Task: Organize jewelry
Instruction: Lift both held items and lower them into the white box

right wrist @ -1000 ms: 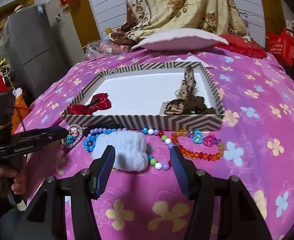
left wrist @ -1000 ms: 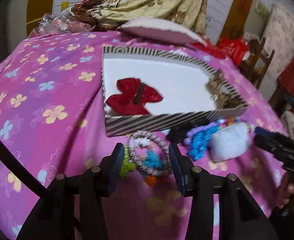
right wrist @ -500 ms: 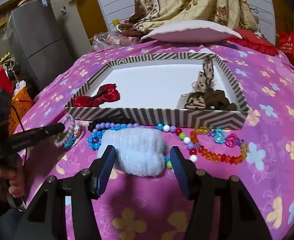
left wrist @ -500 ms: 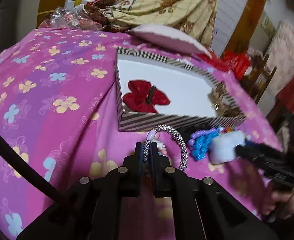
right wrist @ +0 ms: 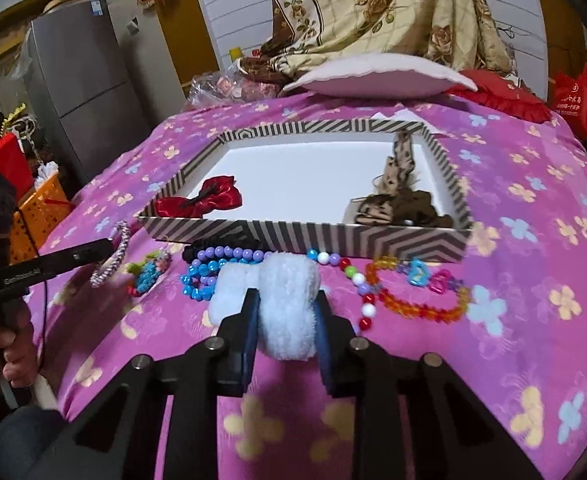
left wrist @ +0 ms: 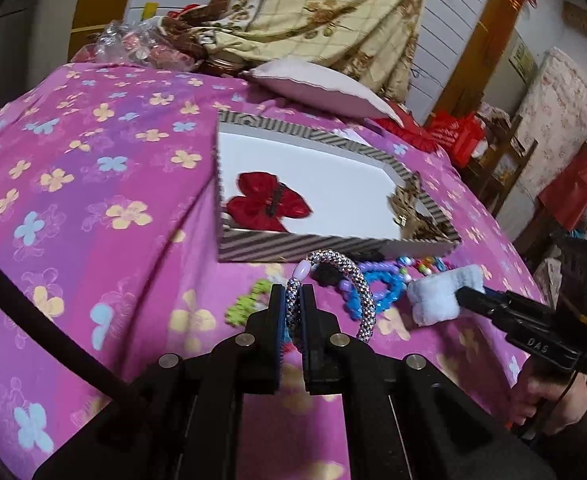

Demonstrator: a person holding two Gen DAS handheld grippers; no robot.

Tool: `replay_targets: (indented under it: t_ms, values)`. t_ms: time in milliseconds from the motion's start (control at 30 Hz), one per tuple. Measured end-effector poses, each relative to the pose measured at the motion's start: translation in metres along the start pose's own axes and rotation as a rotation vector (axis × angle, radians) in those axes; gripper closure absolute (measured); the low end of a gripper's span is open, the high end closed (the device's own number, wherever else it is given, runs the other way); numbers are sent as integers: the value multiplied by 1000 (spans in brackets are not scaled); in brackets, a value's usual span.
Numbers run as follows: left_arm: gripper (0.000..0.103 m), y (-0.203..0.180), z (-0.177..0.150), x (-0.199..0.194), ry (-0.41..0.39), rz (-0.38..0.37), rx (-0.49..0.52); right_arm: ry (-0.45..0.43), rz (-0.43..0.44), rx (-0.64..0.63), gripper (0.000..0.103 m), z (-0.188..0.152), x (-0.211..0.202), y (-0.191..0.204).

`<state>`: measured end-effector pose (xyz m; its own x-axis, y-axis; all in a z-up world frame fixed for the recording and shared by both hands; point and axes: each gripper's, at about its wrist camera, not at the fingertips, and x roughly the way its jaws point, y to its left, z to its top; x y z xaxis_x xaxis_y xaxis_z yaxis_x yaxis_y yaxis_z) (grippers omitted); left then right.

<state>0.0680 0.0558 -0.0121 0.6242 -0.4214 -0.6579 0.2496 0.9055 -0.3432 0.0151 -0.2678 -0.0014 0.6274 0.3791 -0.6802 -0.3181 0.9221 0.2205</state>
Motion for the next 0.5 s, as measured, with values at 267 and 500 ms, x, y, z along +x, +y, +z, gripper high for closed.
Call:
replay_targets:
  t_ms: [267, 500]
  values:
    - [103, -29, 7, -12, 19, 40, 12, -26, -68, -2, 77, -13, -36, -22]
    - [103, -59, 5, -13, 35, 40, -60, -7, -39, 107, 77, -16, -47, -44]
